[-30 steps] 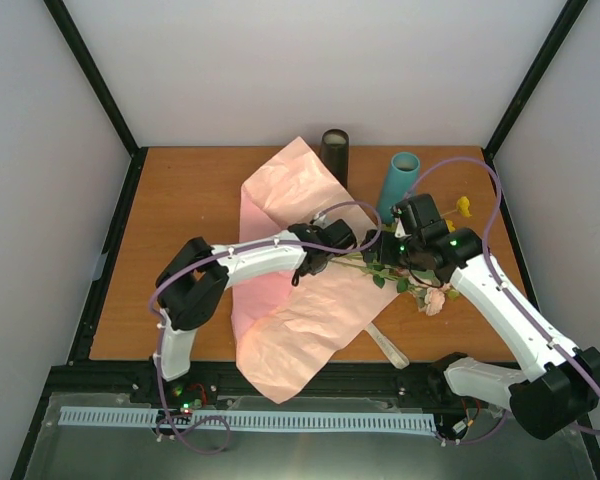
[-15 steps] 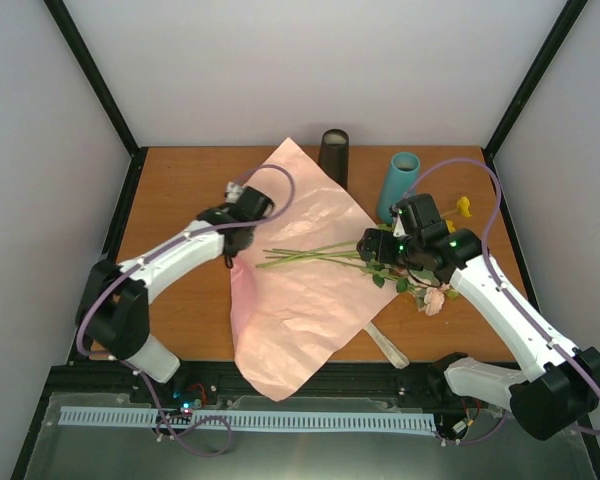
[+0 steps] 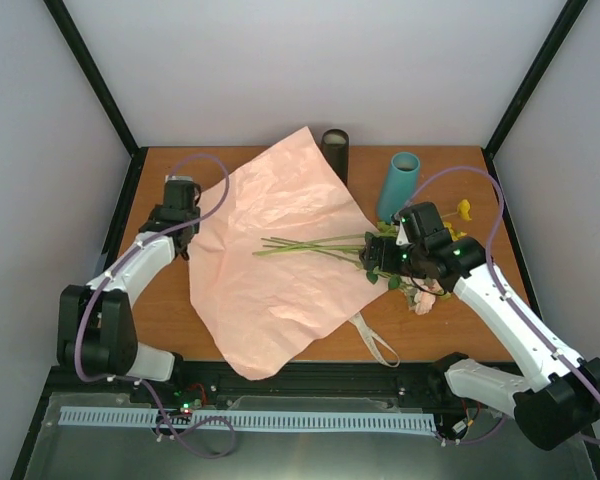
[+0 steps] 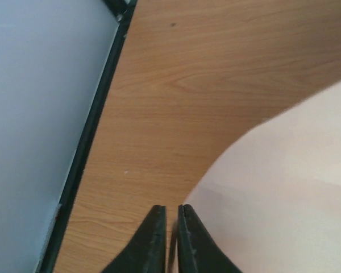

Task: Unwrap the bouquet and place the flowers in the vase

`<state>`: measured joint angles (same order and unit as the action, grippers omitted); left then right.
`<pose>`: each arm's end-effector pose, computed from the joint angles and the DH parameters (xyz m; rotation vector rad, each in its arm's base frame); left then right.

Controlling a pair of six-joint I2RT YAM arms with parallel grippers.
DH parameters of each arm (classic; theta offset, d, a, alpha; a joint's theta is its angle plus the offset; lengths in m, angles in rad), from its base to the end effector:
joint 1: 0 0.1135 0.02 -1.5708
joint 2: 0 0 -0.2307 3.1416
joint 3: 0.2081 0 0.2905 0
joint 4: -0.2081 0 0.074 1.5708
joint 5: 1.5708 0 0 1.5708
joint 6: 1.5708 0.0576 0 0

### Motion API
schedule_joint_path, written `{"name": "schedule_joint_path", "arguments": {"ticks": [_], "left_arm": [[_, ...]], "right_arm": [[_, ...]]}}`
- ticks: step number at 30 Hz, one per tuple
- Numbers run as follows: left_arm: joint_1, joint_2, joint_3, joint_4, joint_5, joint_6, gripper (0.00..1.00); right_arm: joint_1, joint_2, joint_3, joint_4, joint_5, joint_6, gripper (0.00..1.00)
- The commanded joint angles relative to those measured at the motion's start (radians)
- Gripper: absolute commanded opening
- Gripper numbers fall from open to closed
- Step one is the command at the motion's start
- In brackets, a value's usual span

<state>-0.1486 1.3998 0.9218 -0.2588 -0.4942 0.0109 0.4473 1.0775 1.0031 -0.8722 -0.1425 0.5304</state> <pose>0.3532 -0.0253 0.1796 -0.0709 2.2481 0.4944 0.2446 0.1264 0.2491 0.0482 2.6002 0.5578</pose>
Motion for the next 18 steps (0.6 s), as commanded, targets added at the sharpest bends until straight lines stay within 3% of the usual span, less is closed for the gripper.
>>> {"name": "schedule_joint_path", "arguments": {"ticks": [1, 2, 4, 5, 8, 12, 18], "left_arm": [[0.056, 0.044, 0.058, 0.013, -0.004, -0.064, 0.14], [0.057, 0.037, 0.072, -0.010, -0.010, -0.092, 0.24], [0.057, 0.016, 0.098, -0.069, -0.016, -0.156, 0.64], [0.057, 0.002, 0.111, -0.099, -0.006, -0.181, 0.77], [0.057, -0.062, 0.139, -0.180, 0.031, -0.223, 0.98], [0.054, -0.159, 0.213, -0.309, 0.121, -0.263, 0.99], [0.033, -0.270, 0.277, -0.336, 0.497, -0.237, 0.95]], "right_arm": [[-0.007, 0.016, 0.027, -0.037, 0.011, -0.037, 1.00], [-0.007, 0.013, 0.023, -0.038, 0.008, -0.038, 1.00], [-0.007, 0.002, 0.004, -0.030, 0.002, -0.040, 1.00], [-0.007, -0.003, -0.004, -0.025, -0.002, -0.042, 1.00], [-0.007, -0.003, -0.009, -0.025, 0.002, -0.050, 1.00], [-0.007, 0.011, 0.015, -0.016, 0.011, -0.067, 1.00], [-0.007, 0.049, 0.018, 0.016, -0.002, -0.071, 1.00]]}}
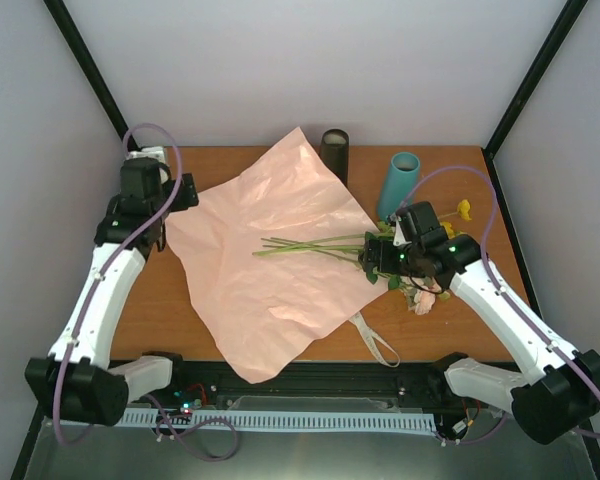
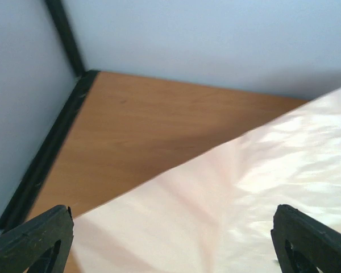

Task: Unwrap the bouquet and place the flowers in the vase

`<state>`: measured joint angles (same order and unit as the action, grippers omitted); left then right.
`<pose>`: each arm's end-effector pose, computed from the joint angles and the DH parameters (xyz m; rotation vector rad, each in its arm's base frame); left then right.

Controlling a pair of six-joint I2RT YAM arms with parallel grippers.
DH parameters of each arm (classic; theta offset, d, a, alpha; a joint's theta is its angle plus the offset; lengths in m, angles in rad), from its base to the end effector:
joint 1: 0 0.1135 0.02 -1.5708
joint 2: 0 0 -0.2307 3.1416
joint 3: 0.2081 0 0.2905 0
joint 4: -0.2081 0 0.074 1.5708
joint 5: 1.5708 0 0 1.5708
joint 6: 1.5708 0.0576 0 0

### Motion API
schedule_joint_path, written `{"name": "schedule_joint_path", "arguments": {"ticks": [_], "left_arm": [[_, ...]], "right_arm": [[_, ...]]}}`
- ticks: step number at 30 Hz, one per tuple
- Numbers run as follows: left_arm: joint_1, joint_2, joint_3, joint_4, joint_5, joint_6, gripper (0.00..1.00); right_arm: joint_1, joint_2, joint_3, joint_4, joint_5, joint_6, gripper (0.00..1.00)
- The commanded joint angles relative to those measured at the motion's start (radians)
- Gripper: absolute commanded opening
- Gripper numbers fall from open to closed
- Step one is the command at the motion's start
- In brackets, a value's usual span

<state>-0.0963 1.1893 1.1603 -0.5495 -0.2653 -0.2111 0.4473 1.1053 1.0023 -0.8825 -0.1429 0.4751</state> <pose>0.3284 -0.0166 0.3085 -0.2748 2.1106 0.1040 0.2469 0.1275 0.2409 -0.0201 2.6318 0.5215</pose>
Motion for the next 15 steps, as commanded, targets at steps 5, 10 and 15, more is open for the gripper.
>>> {"name": "schedule_joint_path", "arguments": {"ticks": [5, 10, 15], "left_arm": [[-0.107, -0.068, -0.081, 0.040, 0.495, 0.005, 0.91], [-0.135, 0.016, -0.180, 0.042, 0.519, -0.031, 0.88], [-0.134, 0.135, -0.206, 0.017, 0.462, -0.034, 0.87]], "right_arm": [[-0.007, 0.019, -0.019, 0.061, -0.031, 0.003, 1.00], [-0.007, 0.016, -0.006, 0.030, 0.011, 0.006, 1.00], [-0.007, -0.003, 0.003, 0.014, 0.062, 0.014, 1.00]]}}
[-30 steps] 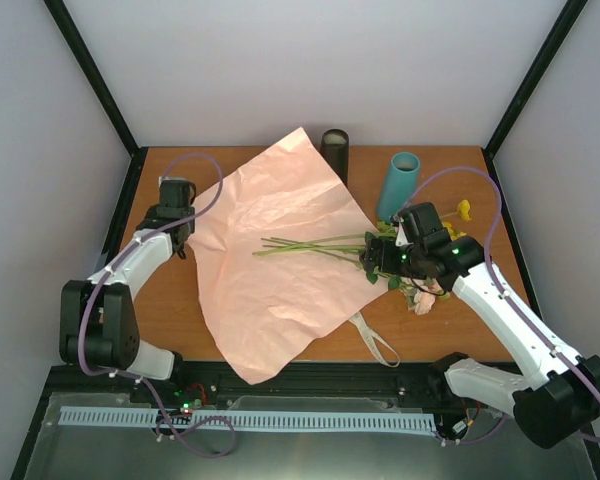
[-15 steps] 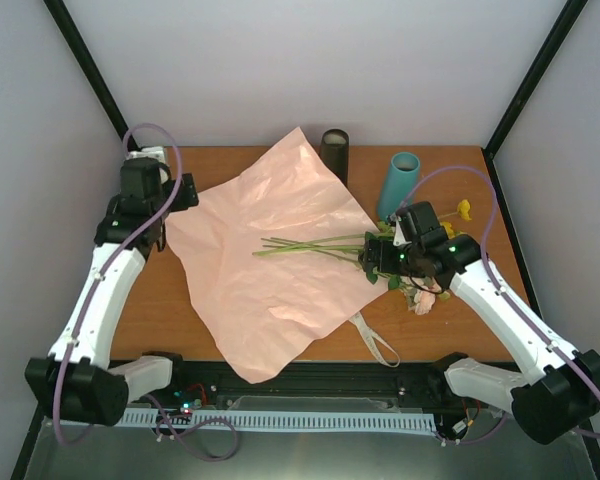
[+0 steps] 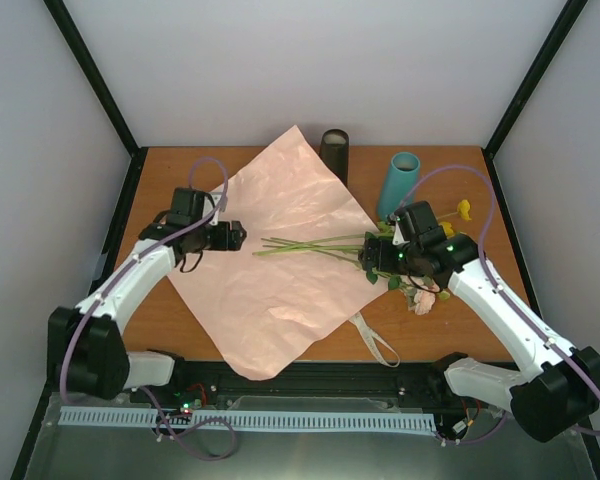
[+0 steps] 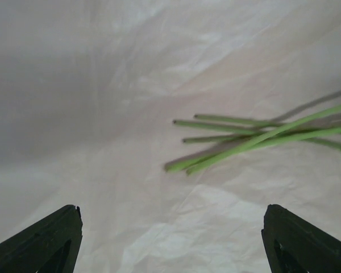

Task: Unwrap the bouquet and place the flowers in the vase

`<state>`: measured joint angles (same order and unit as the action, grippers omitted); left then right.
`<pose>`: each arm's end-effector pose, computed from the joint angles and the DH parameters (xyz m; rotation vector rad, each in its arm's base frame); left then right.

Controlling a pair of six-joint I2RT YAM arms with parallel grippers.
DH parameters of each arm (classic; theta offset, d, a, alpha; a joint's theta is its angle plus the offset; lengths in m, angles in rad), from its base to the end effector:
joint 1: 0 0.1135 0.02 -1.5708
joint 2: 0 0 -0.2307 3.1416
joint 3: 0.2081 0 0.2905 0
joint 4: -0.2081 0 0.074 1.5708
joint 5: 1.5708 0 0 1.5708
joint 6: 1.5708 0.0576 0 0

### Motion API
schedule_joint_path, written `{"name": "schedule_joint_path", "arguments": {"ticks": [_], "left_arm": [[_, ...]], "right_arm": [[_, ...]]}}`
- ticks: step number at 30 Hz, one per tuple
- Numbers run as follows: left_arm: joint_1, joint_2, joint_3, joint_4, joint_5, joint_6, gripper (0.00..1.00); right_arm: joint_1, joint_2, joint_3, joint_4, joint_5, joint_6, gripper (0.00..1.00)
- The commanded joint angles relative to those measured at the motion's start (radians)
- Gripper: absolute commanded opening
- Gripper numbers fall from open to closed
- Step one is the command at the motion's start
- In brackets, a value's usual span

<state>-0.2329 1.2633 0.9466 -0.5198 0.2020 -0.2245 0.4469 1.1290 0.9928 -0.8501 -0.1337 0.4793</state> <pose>0.3149 -0.0866 0.2051 0.1051 2.4325 -0.4523 0.2523 0.1294 0.2336 -0.0103 2.6311 0.5111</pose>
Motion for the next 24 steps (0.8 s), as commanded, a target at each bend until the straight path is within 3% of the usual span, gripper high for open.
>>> {"name": "schedule_joint_path", "arguments": {"ticks": [1, 6, 11, 13, 17, 20, 24], "left_arm": [[0.004, 0.092, 0.009, -0.016, -0.013, -0.026, 0.87], [0.054, 0.231, 0.014, -0.039, -0.027, -0.076, 0.87], [0.152, 0.258, -0.010, -0.065, -0.086, -0.117, 0.87], [0.156, 0.249, 0.012, -0.095, -0.156, -0.123, 0.90], [0.163, 0.243, 0.116, -0.248, -0.437, -0.270, 0.98], [0.163, 0.198, 0.171, -0.217, -0.375, -0.261, 0.95], [0.107, 0.154, 0.210, -0.049, -0.148, -0.130, 0.90]], "right_arm": [[-0.007, -0.030, 0.012, -0.023, 0.061, 0.013, 1.00], [-0.007, -0.048, 0.009, -0.041, 0.086, 0.036, 1.00], [-0.007, -0.083, -0.002, -0.063, 0.134, 0.052, 1.00], [-0.007, -0.099, 0.002, -0.082, 0.195, 0.062, 1.00], [-0.007, -0.141, 0.008, -0.101, 0.337, 0.101, 1.00], [-0.007, -0.166, 0.010, -0.091, 0.405, 0.123, 1.00], [-0.007, -0.175, 0.015, -0.082, 0.454, 0.147, 1.00]]}}
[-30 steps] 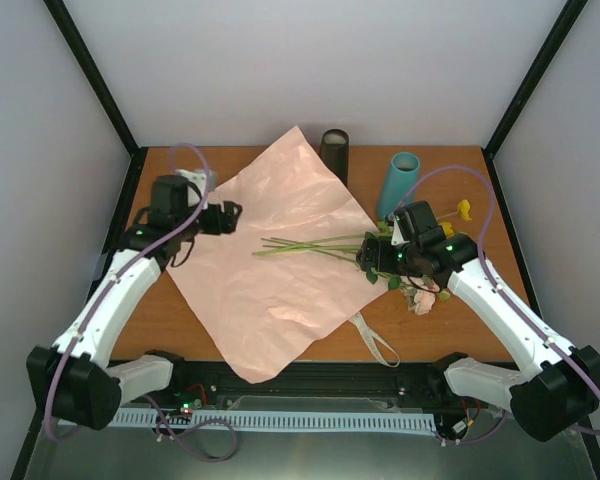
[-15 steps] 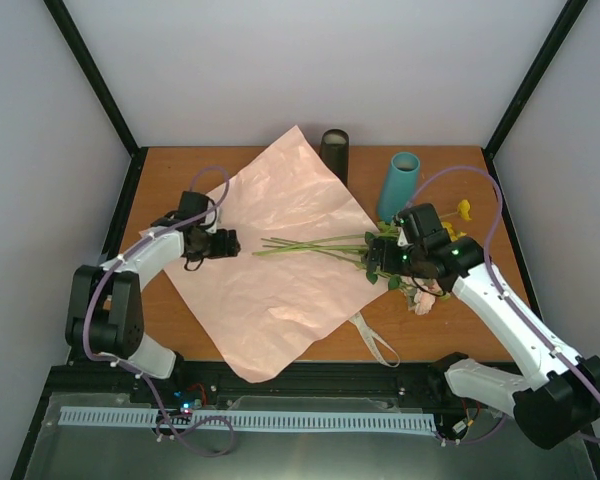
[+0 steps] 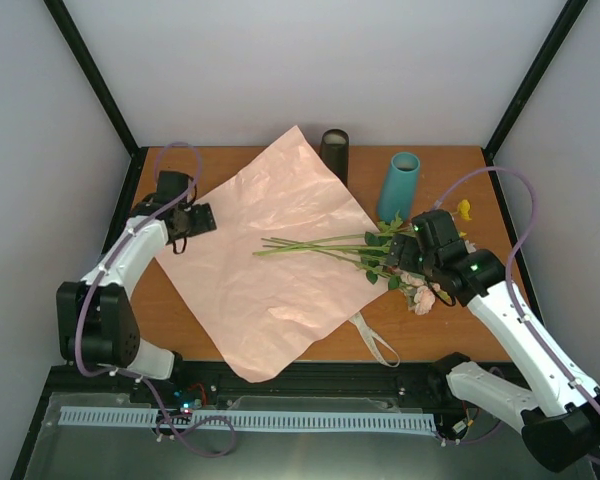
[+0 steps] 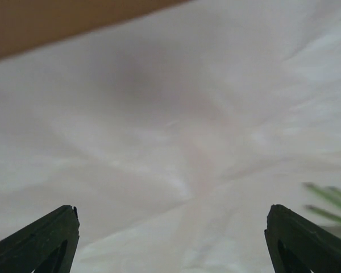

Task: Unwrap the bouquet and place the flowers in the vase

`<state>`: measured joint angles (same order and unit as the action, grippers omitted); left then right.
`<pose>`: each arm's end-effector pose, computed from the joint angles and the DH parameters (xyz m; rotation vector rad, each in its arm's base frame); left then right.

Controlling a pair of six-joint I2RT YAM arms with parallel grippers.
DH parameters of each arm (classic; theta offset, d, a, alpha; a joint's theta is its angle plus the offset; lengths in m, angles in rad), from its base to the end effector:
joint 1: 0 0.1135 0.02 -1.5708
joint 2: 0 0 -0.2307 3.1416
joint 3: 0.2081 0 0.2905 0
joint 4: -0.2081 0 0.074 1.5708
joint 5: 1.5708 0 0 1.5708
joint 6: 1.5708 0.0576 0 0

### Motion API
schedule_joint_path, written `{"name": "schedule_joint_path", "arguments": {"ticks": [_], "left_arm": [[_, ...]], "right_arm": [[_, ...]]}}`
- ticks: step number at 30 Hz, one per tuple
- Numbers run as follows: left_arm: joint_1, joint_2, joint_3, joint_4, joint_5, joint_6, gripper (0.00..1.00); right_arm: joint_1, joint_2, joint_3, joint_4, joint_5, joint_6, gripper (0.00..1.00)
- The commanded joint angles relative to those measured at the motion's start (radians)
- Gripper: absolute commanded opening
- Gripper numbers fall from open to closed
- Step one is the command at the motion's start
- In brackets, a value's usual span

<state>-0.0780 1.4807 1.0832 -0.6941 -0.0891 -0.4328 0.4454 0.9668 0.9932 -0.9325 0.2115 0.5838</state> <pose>0.3445 -0.0218 0.1720 -0.4971 2.6088 -0.0494 0.2325 0.0976 0.2683 0.2597 2.4446 0.1903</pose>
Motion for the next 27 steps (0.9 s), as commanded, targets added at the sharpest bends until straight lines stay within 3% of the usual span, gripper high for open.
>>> {"name": "schedule_joint_path", "arguments": {"ticks": [1, 6, 8, 12, 18, 21, 27], "left_arm": [[-0.085, -0.064, 0.083, 0.155, 0.173, 0.124, 0.89], [-0.247, 0.006, 0.153, 0.236, 0.316, 0.356, 0.89], [-0.280, 0.035, 0.160, 0.277, 0.400, 0.438, 0.84], [-0.333, 0.115, 0.183, 0.333, 0.565, 0.551, 0.82], [-0.397, 0.316, 0.345, 0.276, 0.594, 0.660, 0.80], [-0.411, 0.421, 0.441, 0.243, 0.617, 0.694, 0.74], [-0.451, 0.548, 0.516, 0.252, 0.634, 0.707, 0.69]], "right_arm": [[-0.005, -0.012, 0.017, 0.004, 0.111, 0.047, 1.00], [-0.005, -0.002, 0.006, 0.028, 0.095, 0.045, 1.00], [-0.007, -0.009, -0.001, 0.041, 0.099, 0.035, 1.00], [-0.007, -0.024, -0.005, 0.057, 0.113, 0.007, 1.00], [-0.007, -0.059, -0.030, 0.076, 0.124, -0.017, 1.00], [-0.007, -0.086, -0.064, 0.099, 0.124, -0.022, 1.00], [-0.007, -0.098, -0.117, 0.161, 0.131, -0.057, 1.00]]}}
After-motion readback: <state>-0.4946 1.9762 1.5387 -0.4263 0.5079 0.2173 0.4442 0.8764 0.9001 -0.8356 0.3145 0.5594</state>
